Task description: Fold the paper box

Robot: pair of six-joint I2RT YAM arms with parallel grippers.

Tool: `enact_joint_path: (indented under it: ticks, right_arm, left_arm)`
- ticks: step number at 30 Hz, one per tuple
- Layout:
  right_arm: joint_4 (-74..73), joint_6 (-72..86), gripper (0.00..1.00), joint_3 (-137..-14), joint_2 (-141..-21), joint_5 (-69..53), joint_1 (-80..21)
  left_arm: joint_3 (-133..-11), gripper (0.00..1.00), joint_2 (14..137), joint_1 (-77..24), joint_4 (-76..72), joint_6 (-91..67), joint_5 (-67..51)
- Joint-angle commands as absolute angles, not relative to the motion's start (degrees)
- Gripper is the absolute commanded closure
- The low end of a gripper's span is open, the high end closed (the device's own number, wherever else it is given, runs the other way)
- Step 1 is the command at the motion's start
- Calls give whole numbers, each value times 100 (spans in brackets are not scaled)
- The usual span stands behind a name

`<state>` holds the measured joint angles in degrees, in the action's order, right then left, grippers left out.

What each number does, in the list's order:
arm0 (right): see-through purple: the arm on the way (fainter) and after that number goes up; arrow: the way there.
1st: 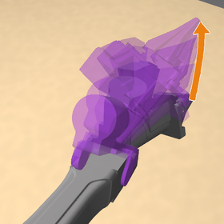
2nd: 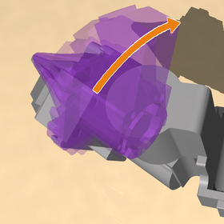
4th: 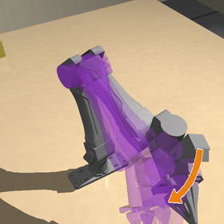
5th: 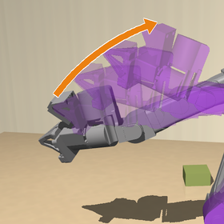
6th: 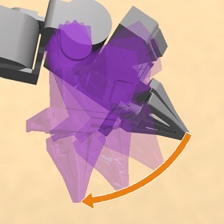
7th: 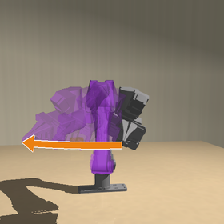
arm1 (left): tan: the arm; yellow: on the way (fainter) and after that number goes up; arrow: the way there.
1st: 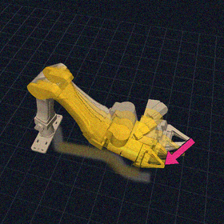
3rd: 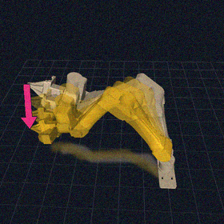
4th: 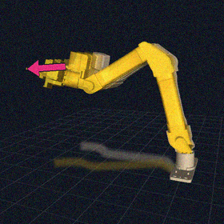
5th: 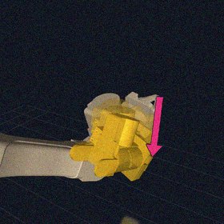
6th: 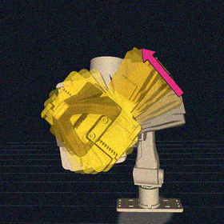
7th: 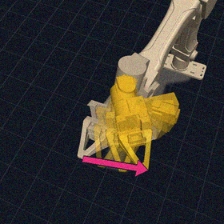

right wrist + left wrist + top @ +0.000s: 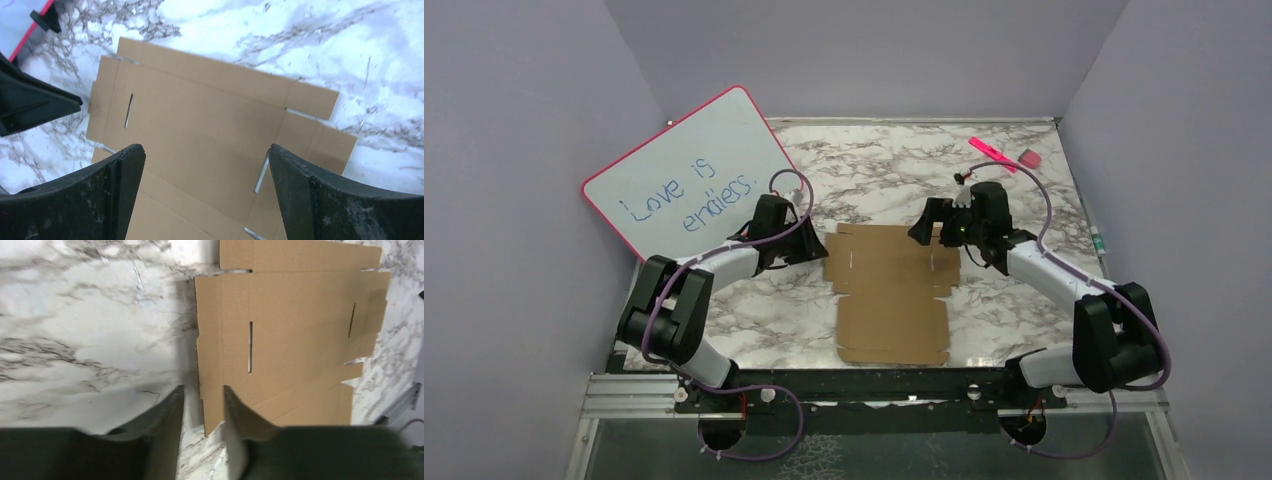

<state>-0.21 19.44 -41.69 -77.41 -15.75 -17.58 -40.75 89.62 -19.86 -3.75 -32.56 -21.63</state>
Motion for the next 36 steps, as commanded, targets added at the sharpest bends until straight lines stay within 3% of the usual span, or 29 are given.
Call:
enact_joint_path:
  ticks: [1,5,12,27,36]
  right_arm:
    - [254,1936,0,-4584,-8069,-1658,-1570]
    - [337,2122,0,-4734,-8326,-1884,-1254]
    - [550,2425,2,-4888,-8911,-2563,-662]
    - [1203,2765,18,-4910,-10186,-3602,-158]
    - [1491,2854,36,-4935,-10510,-4169,-149]
  left_arm:
    - [-4472,54,8526,-1880,-9,-3056,-1559]
    - [-4896,43,8700,-1793,-40,-3227,-1706]
    - [-5760,35,9734,-1809,-216,-3453,-2078]
    - [-6266,36,11002,-1818,-601,-3659,-2755]
    - [-6176,41,10946,-1949,-718,-3678,-2795]
